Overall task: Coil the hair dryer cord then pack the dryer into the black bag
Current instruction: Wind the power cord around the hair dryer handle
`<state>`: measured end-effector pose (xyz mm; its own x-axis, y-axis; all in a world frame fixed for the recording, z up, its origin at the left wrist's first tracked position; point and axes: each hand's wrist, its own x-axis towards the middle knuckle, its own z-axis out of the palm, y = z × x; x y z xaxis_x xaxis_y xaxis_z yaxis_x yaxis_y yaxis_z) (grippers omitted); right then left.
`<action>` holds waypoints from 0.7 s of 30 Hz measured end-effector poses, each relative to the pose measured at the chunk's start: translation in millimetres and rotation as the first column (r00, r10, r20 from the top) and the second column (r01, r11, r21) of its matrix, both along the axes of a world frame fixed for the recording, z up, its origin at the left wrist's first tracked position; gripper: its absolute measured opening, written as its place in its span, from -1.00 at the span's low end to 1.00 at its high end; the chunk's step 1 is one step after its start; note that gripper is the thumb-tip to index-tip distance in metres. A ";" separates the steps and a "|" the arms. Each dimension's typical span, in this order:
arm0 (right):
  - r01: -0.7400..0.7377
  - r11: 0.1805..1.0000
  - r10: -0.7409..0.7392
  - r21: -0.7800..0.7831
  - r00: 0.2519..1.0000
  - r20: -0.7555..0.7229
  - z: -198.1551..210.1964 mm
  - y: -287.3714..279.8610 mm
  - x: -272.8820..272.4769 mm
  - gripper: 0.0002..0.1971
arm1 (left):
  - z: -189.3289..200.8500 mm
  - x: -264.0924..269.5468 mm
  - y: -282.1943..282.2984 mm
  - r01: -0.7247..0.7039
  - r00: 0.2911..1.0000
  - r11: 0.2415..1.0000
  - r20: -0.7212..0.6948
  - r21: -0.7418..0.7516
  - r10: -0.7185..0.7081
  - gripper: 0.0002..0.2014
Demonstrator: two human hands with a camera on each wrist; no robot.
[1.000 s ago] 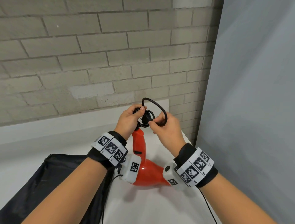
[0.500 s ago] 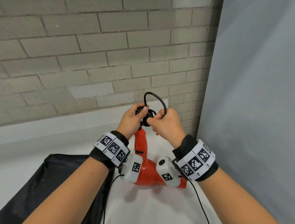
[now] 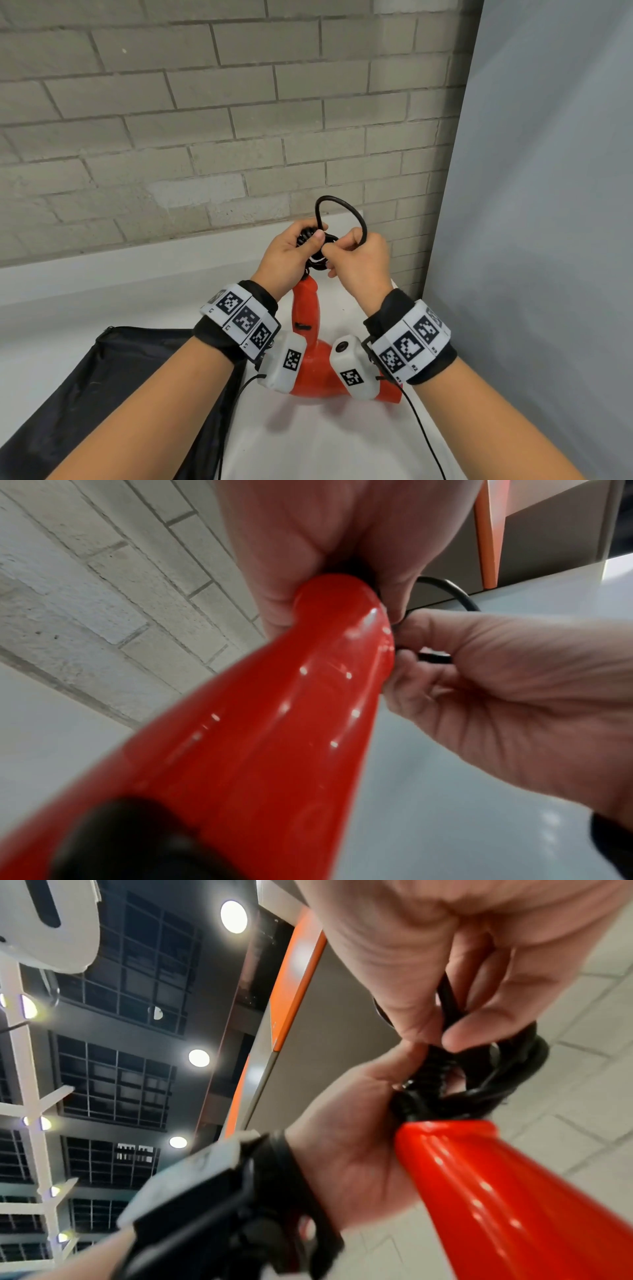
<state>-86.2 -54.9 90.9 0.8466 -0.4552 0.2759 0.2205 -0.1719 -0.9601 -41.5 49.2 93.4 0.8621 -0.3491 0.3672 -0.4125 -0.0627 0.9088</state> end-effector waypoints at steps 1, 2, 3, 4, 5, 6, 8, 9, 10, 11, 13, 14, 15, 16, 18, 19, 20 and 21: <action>0.028 0.999 -0.026 -0.042 0.999 0.041 -4.4 1.5 2.2 -0.81 | 0.3 -0.3 -0.4 0.001 1.000 1.000 0.001 0.001 -0.001 -0.87; 0.057 0.993 -0.049 -0.100 0.996 0.074 -9.7 2.9 4.5 -0.78 | 0.7 -0.9 -0.9 0.007 1.000 1.000 -0.007 -0.002 -0.007 -0.87; 0.090 0.981 -0.074 -0.169 0.992 0.102 -14.8 4.0 6.6 -0.74 | 0.9 -1.0 -0.7 0.015 1.000 1.000 -0.020 -0.008 -0.015 -0.88; 0.125 0.962 -0.097 -0.242 0.988 0.123 -19.8 4.5 9.9 -0.73 | 1.7 -1.8 -0.2 0.027 0.999 1.000 -0.033 -0.011 -0.027 -0.87; 0.153 0.942 -0.111 -0.299 0.982 0.152 -23.0 4.2 13.1 -0.76 | 2.1 -2.8 0.4 0.043 0.998 0.999 -0.043 -0.011 -0.044 -0.86; 0.141 0.932 -0.089 -0.334 0.982 0.166 -26.1 2.7 17.8 -0.79 | 2.5 -4.5 0.8 0.067 0.997 0.998 -0.046 -0.007 -0.067 -0.86; -0.029 0.959 0.067 -0.283 0.990 0.125 -27.9 -1.0 26.1 -0.64 | 2.6 -7.0 1.6 0.111 0.993 0.994 -0.033 0.018 -0.110 -0.84; -0.143 0.962 0.167 -0.234 0.982 0.084 -28.1 -2.1 29.9 -0.57 | 2.8 -7.8 2.4 0.115 0.993 0.993 -0.026 0.027 -0.115 -0.82; -0.222 0.950 0.239 -0.218 0.970 0.053 -28.2 -2.9 32.4 -0.55 | 3.8 -8.6 3.4 0.111 0.994 0.993 -0.023 0.025 -0.111 -0.80; -0.266 0.929 0.283 -0.255 0.958 0.031 -27.6 -4.2 33.0 -0.57 | 4.4 -8.7 4.7 0.108 0.994 0.994 -0.027 0.012 -0.108 -0.77; -0.341 0.875 0.361 -0.345 0.933 -0.006 -26.6 -10.4 30.0 -0.64 | 7.1 -11.2 6.2 0.136 0.989 0.990 -0.051 -0.028 -0.137 -0.70; -0.391 0.852 0.411 -0.347 0.911 -0.016 -25.5 -15.1 26.0 -0.71 | 8.5 -13.8 5.2 0.161 0.984 0.986 -0.065 -0.041 -0.164 -0.66; -0.463 0.831 0.479 -0.307 0.877 -0.026 -24.5 -19.9 21.1 -0.75 | 8.6 -16.0 3.4 0.178 0.981 0.983 -0.073 -0.042 -0.181 -0.63; -0.532 0.804 0.539 -0.265 0.841 -0.052 -25.8 -26.1 18.3 -0.75 | 8.5 -17.1 1.3 0.182 0.980 0.983 -0.079 -0.037 -0.185 -0.62; -0.617 0.756 0.605 -0.219 0.786 -0.127 -28.5 -37.1 12.4 -0.79 | 7.4 -12.7 0.0 0.145 0.984 0.988 -0.092 -0.052 -0.150 -0.67; -0.619 0.747 0.591 -0.241 0.785 -0.187 -32.4 -43.1 11.3 -0.84 | 6.4 -8.9 1.0 0.116 0.987 0.991 -0.106 -0.068 -0.123 -0.71; -0.601 0.747 0.541 -0.285 0.798 -0.265 -37.7 -49.9 11.6 -0.86 | 5.4 -5.1 3.2 0.090 0.988 0.993 -0.119 -0.081 -0.099 -0.75; -0.562 0.754 0.459 -0.340 0.821 -0.341 -42.7 -57.0 11.5 -0.81 | 4.4 -2.1 5.6 0.075 0.988 0.993 -0.132 -0.087 -0.086 -0.76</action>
